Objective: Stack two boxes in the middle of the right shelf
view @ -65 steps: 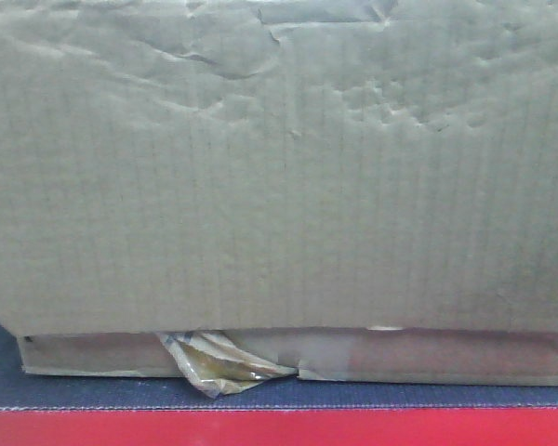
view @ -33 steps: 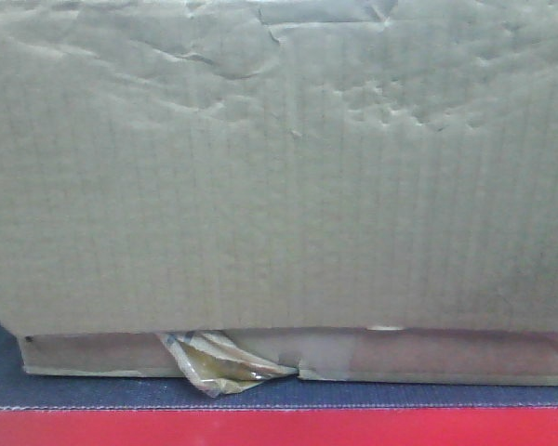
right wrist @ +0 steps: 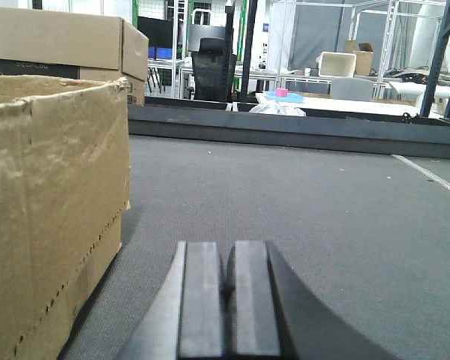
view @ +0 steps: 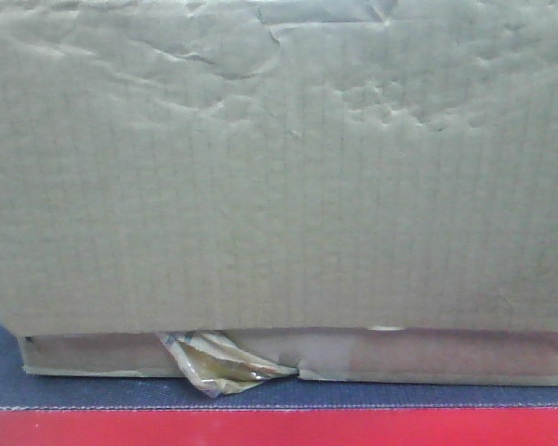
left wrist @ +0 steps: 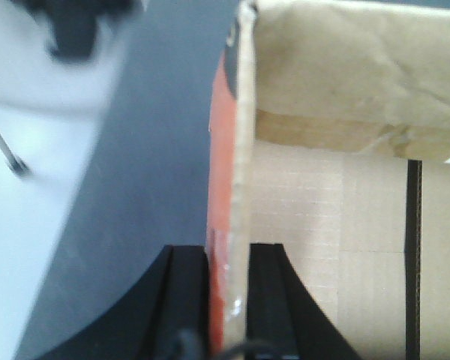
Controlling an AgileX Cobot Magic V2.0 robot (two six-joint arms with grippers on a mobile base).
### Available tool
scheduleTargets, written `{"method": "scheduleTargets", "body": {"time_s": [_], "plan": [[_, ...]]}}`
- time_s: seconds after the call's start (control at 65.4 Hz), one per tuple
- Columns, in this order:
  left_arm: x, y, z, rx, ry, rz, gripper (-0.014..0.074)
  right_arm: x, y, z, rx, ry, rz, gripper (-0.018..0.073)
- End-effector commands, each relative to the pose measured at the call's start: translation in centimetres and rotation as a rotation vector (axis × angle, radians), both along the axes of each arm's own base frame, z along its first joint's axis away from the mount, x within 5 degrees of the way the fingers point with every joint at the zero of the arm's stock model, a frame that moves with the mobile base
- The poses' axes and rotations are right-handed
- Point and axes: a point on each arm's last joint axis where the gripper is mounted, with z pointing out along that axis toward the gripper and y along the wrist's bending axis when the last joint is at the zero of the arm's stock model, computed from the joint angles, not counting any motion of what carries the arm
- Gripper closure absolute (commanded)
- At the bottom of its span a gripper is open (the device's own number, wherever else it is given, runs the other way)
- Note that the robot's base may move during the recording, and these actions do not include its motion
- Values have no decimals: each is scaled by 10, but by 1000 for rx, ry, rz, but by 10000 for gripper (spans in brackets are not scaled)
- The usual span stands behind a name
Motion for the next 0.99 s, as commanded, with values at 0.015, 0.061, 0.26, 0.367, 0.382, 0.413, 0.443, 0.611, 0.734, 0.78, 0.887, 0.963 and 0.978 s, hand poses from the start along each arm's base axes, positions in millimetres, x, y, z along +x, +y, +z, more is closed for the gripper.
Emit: {"method": "scheduleTargets", "body": {"time_s": [0.015,0.061,0.26,0.367,0.382,0.413,0.443,0.611,0.734,0.78,0.887,0.963,0.978], "plan": [[-16,-25,37,-28,-118,8,708,0,0,2,-3,-19,0,724],[-19,-38,47,-45,-160,-18,708,0,0,2,-3,-19,0,724],[-29,-110,62,-147,-239,-131,708,0,0,2,-3,-19,0,724],[-28,-144,56,-155,-231,-172,708,0,0,2,-3,-19,0,724],[-27,-148,55,-153,-228,-180,708,0,0,2,-3,-19,0,724],[-27,-157,53,-153,-223,-193,708,0,0,2,-3,-19,0,724],[-26,-168,50,-152,-215,-216,708,0,0,2,-3,-19,0,724],[-18,-210,27,-182,-150,-261,708,0,0,2,-3,-19,0,724],[-12,-236,2,-170,-74,-289,708,0,0,2,-3,-19,0,724],[-9,-241,-6,-165,-48,-287,708,0,0,2,-3,-19,0,724],[-5,-248,-31,-148,23,-265,708,0,0,2,-3,-19,0,724],[-3,-250,-47,-129,74,-253,708,0,0,2,-3,-19,0,724],[-3,-250,-50,-128,82,-248,708,0,0,2,-3,-19,0,724]]}}
